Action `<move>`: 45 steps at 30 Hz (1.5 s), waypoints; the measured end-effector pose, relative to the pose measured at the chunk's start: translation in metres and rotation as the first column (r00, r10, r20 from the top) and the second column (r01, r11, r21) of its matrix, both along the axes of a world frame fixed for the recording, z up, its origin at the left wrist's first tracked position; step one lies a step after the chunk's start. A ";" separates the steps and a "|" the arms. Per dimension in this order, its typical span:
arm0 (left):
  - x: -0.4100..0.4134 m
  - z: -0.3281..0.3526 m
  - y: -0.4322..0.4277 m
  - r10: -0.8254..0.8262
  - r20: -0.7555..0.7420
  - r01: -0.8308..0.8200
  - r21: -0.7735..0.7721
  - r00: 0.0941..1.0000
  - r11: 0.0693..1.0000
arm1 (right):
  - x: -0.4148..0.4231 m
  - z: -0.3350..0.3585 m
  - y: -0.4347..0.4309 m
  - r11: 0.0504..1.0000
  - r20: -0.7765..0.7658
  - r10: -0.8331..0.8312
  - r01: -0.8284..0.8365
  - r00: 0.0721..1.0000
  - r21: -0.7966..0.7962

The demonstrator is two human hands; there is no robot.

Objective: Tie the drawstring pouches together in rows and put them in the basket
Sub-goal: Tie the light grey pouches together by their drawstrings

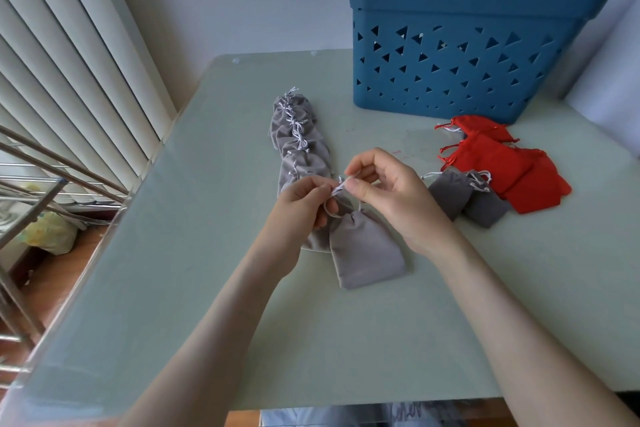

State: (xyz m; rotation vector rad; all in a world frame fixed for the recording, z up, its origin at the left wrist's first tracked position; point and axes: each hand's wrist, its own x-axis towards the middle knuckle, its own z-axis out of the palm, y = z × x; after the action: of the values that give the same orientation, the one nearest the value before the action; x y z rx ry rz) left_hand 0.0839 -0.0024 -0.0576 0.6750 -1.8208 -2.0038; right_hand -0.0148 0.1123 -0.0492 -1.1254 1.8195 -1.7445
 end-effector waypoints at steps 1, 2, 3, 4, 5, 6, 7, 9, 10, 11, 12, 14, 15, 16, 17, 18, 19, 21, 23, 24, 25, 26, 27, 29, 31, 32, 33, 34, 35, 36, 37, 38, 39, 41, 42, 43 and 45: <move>0.000 -0.001 0.000 -0.003 0.000 0.003 -0.008 1.000 1.000 | 0.000 0.000 0.000 1.000 -0.005 0.011 -0.011 1.000 0.009; -0.001 -0.001 0.000 -0.007 -0.002 0.007 -0.017 1.000 1.000 | -0.001 -0.002 0.000 0.999 -0.010 0.024 -0.024 1.000 0.026; 0.000 -0.002 0.000 -0.008 -0.010 0.008 -0.025 1.000 1.000 | -0.001 -0.003 0.000 0.998 -0.017 0.037 -0.036 0.999 0.050; -0.001 -0.002 0.001 -0.004 -0.024 0.004 -0.034 1.000 0.999 | -0.001 -0.004 -0.001 0.996 -0.024 0.043 -0.041 0.999 0.074; 0.000 -0.002 0.001 0.002 -0.041 -0.004 -0.041 0.999 0.999 | -0.001 -0.005 -0.001 0.995 -0.019 0.047 -0.045 0.999 0.092; 0.000 -0.001 0.001 0.005 -0.063 -0.008 -0.048 0.998 0.999 | -0.001 -0.006 -0.002 0.994 0.002 0.052 -0.052 0.999 0.094; 0.001 -0.001 0.001 0.000 -0.085 -0.005 -0.053 0.996 0.999 | -0.001 -0.006 -0.002 0.995 0.038 0.060 -0.063 0.997 0.081; 0.002 0.000 0.001 -0.027 -0.125 0.020 -0.054 0.992 0.998 | -0.001 -0.006 -0.002 0.995 0.113 0.075 -0.081 0.991 0.049; 0.002 0.001 0.001 -0.044 -0.143 0.036 -0.053 0.989 0.998 | -0.001 -0.005 -0.002 0.996 0.135 0.073 -0.079 0.988 0.040; 0.002 0.001 0.001 -0.060 -0.157 0.052 -0.051 0.986 0.997 | -0.002 -0.005 -0.001 0.997 0.156 0.068 -0.074 0.985 0.033; 0.002 0.000 0.000 -0.073 -0.167 0.065 -0.053 0.983 0.996 | -0.002 -0.004 -0.001 0.997 0.187 0.064 -0.069 0.980 0.022; 0.002 -0.001 -0.001 -0.090 -0.180 0.081 -0.059 0.980 0.995 | -0.003 -0.003 -0.001 0.998 0.258 0.057 -0.059 0.964 0.001; 0.002 -0.002 -0.003 -0.094 -0.183 0.084 -0.060 0.979 0.995 | -0.003 -0.003 -0.001 0.998 0.279 0.054 -0.058 0.959 0.005; 0.002 -0.003 -0.003 -0.095 -0.184 0.086 -0.055 0.978 0.995 | -0.003 -0.003 0.000 0.998 0.286 0.055 -0.063 0.957 0.017; 0.002 -0.003 -0.004 -0.093 -0.187 0.086 -0.047 0.978 0.995 | -0.003 -0.002 0.000 0.997 0.290 0.063 -0.075 0.955 0.030; 0.002 -0.004 -0.004 -0.089 -0.190 0.083 -0.036 0.978 0.996 | -0.004 -0.002 0.001 0.995 0.300 0.076 -0.092 0.951 0.040; 0.002 -0.004 -0.004 -0.084 -0.194 0.081 -0.022 0.977 0.996 | -0.005 -0.001 0.001 0.993 0.316 0.093 -0.113 0.944 0.045; 0.002 -0.005 -0.004 -0.083 -0.201 0.083 -0.008 0.976 0.997 | -0.007 0.000 0.002 0.986 0.358 0.137 -0.161 0.924 0.040; 0.001 -0.005 -0.005 -0.085 -0.203 0.085 -0.011 0.975 0.996 | -0.008 0.001 0.003 0.983 0.399 0.168 -0.181 0.901 -0.006; 0.001 -0.006 -0.005 -0.087 -0.203 0.086 -0.013 0.975 0.996 | -0.009 0.000 0.003 0.983 0.420 0.182 -0.182 0.889 -0.040; 0.001 -0.006 -0.005 -0.089 -0.203 0.088 -0.013 0.975 0.996 | -0.010 0.000 0.003 0.980 0.440 0.198 -0.185 0.876 -0.072; 0.001 -0.006 -0.005 -0.088 -0.203 0.087 -0.011 0.975 0.996 | -0.010 0.000 0.003 0.976 0.452 0.218 -0.196 0.865 -0.096; 0.000 -0.006 -0.005 -0.087 -0.202 0.087 -0.009 0.976 0.996 | -0.010 0.001 0.004 0.971 0.458 0.240 -0.215 0.856 -0.109; 0.000 -0.005 -0.005 -0.086 -0.199 0.085 -0.011 0.976 0.996 | -0.010 0.003 0.005 0.958 0.468 0.286 -0.265 0.836 -0.113; 0.001 -0.005 -0.005 -0.087 -0.196 0.086 -0.013 0.977 0.996 | -0.010 0.004 0.006 0.953 0.486 0.298 -0.288 0.822 -0.097; 0.001 -0.005 -0.005 -0.084 -0.192 0.082 -0.019 0.978 0.996 | -0.010 0.004 0.005 0.954 0.482 0.293 -0.288 0.826 -0.087; 0.001 -0.004 -0.005 -0.077 -0.181 0.073 -0.030 0.980 0.997 | -0.010 0.004 0.005 0.957 0.468 0.283 -0.281 0.837 -0.076; 0.001 -0.004 -0.005 -0.070 -0.168 0.063 -0.045 0.983 0.997 | -0.010 0.003 0.004 0.961 0.447 0.270 -0.269 0.853 -0.067; 0.001 -0.004 -0.005 -0.064 -0.158 0.057 -0.053 0.985 0.997 | -0.010 0.001 0.004 0.966 0.418 0.253 -0.254 0.872 -0.054; 0.001 -0.004 -0.005 -0.059 -0.154 0.052 -0.048 0.986 0.997 | -0.010 0.000 0.004 0.970 0.377 0.235 -0.240 0.896 -0.036; 0.001 -0.003 -0.005 -0.053 -0.154 0.048 -0.032 0.987 0.998 | -0.009 0.000 0.005 0.972 0.331 0.225 -0.233 0.916 -0.016; 0.001 -0.003 -0.005 -0.047 -0.155 0.045 -0.017 0.987 0.999 | -0.009 0.000 0.005 0.973 0.294 0.223 -0.233 0.930 -0.001; 0.001 -0.003 -0.005 -0.042 -0.155 0.041 -0.012 0.987 0.999 | -0.008 0.001 0.006 0.972 0.269 0.223 -0.233 0.937 0.006; 0.001 -0.003 -0.004 -0.034 -0.155 0.031 -0.022 0.987 0.999 | -0.006 0.002 0.006 0.977 0.218 0.198 -0.209 0.956 0.032; 0.001 -0.002 -0.003 -0.029 -0.154 0.024 -0.033 0.988 0.999 | -0.006 0.001 0.004 0.983 0.185 0.158 -0.173 0.970 0.063; 0.001 -0.002 -0.002 -0.022 -0.153 0.015 -0.047 0.988 0.999 | -0.005 0.000 0.004 0.987 0.146 0.109 -0.124 0.983 0.099; 0.001 -0.002 0.001 -0.004 -0.142 -0.009 -0.090 0.990 0.996 | -0.005 -0.003 0.001 0.987 0.065 0.011 -0.022 0.998 0.161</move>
State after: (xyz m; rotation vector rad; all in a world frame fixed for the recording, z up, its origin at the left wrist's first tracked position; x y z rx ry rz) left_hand 0.0850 -0.0014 -0.0594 0.4951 -1.8128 -1.9028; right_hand -0.0197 0.1138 -0.0526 -1.0061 1.8699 -1.5728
